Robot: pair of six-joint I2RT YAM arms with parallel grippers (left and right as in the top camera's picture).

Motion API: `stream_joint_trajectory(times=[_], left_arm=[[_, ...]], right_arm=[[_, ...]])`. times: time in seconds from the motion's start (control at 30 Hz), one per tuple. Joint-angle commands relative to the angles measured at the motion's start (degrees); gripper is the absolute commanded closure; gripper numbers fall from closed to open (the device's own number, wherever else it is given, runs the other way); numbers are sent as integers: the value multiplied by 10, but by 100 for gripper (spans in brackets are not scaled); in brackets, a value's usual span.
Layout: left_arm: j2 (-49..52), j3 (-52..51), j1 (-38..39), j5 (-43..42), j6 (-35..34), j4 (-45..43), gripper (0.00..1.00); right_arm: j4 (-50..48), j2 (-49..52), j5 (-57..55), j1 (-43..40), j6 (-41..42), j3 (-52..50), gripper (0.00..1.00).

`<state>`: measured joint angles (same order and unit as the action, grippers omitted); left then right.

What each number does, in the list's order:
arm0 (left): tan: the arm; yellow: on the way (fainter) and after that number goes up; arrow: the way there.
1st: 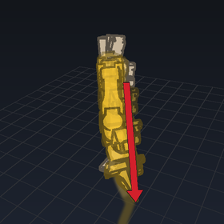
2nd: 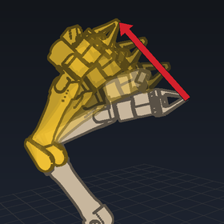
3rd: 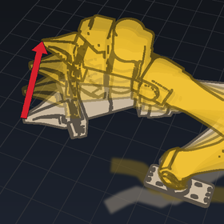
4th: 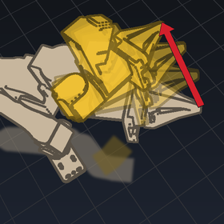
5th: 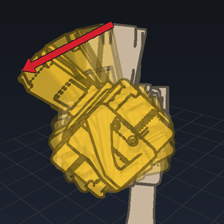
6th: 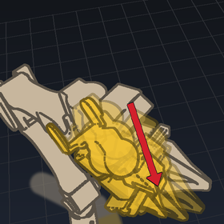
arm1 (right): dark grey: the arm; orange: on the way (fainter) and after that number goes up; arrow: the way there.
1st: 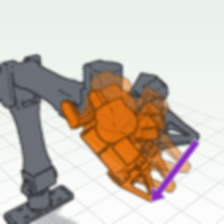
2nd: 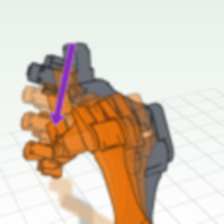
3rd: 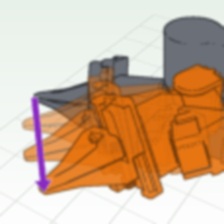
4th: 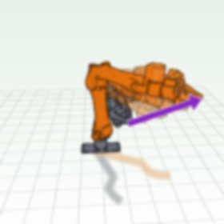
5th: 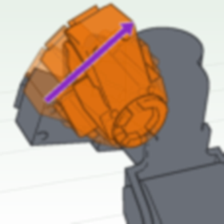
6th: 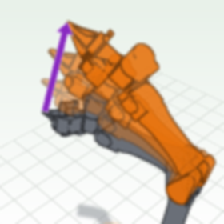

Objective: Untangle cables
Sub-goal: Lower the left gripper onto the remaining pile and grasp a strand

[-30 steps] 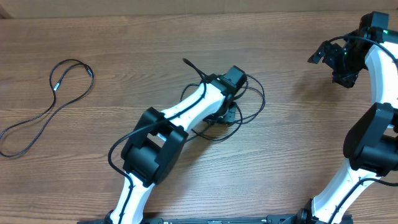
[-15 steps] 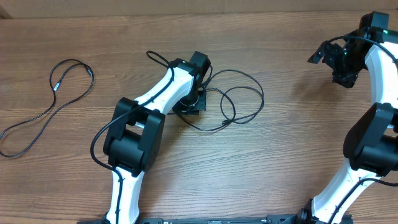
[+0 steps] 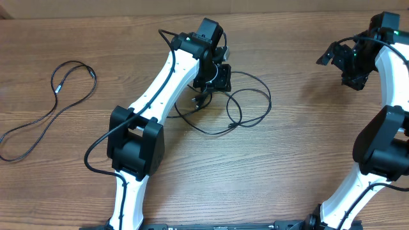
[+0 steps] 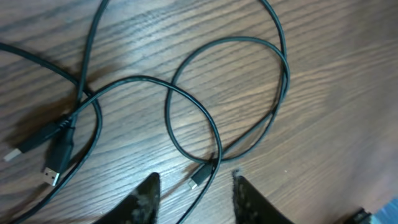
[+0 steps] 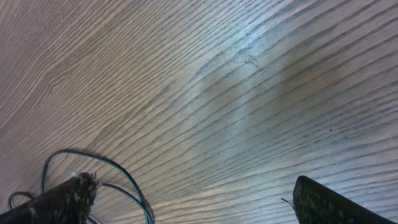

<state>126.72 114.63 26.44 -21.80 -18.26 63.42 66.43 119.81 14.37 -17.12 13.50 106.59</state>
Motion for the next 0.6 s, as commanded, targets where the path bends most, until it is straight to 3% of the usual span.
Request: stream_joint_trajectory(times=[0.0,0.2,0.27,0.33,0.57], left_arm=[[-1,5,9,56,0,12,50],[0,4,10,155,0,27,50],[0,2,10,160,0,25,64],[1,2,10,160,0,26,96],[4,2,17,167,1,35,94]], right_arm=[[-3,-2,-4,-2,2,6,0],[-3,-2,-4,-2,2,6,0],[-3,-2,-4,-2,2,6,0],[-3,-2,-4,-2,2,6,0],[-3,-2,-4,-2,2,6,0]])
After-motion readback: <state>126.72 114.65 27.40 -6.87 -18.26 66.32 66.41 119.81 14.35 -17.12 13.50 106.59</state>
